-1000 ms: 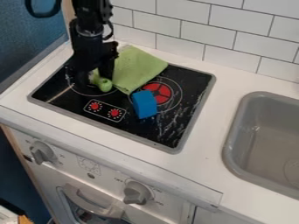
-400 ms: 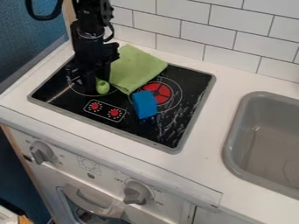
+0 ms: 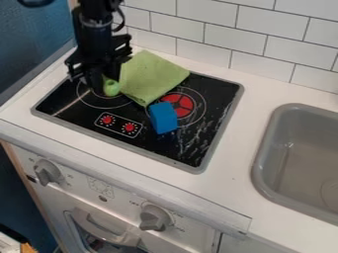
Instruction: Move the spatula to the upper part of the right burner
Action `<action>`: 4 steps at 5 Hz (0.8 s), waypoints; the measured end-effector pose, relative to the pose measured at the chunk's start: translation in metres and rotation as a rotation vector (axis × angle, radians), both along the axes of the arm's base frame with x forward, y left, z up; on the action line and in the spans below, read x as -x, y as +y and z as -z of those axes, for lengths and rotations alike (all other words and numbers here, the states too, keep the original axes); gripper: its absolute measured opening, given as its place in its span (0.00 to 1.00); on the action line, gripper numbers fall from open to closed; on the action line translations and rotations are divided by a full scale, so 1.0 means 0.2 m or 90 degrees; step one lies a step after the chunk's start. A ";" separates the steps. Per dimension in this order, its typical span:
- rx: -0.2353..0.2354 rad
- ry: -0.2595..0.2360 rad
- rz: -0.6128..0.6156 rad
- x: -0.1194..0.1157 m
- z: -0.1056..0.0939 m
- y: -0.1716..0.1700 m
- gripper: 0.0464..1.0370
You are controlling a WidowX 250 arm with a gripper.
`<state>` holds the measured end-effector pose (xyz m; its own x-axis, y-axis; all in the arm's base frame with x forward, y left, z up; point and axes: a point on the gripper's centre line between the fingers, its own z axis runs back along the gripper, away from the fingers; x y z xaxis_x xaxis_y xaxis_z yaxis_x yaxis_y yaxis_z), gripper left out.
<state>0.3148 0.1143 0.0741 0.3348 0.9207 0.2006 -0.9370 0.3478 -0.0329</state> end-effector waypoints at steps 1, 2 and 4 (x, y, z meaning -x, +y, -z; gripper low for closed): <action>0.006 -0.015 0.075 -0.02 -0.10 -0.14 0.29; 0.014 -0.017 0.194 -0.06 -0.13 -0.33 0.29; 0.007 -0.008 0.509 -0.17 -0.09 -0.58 0.29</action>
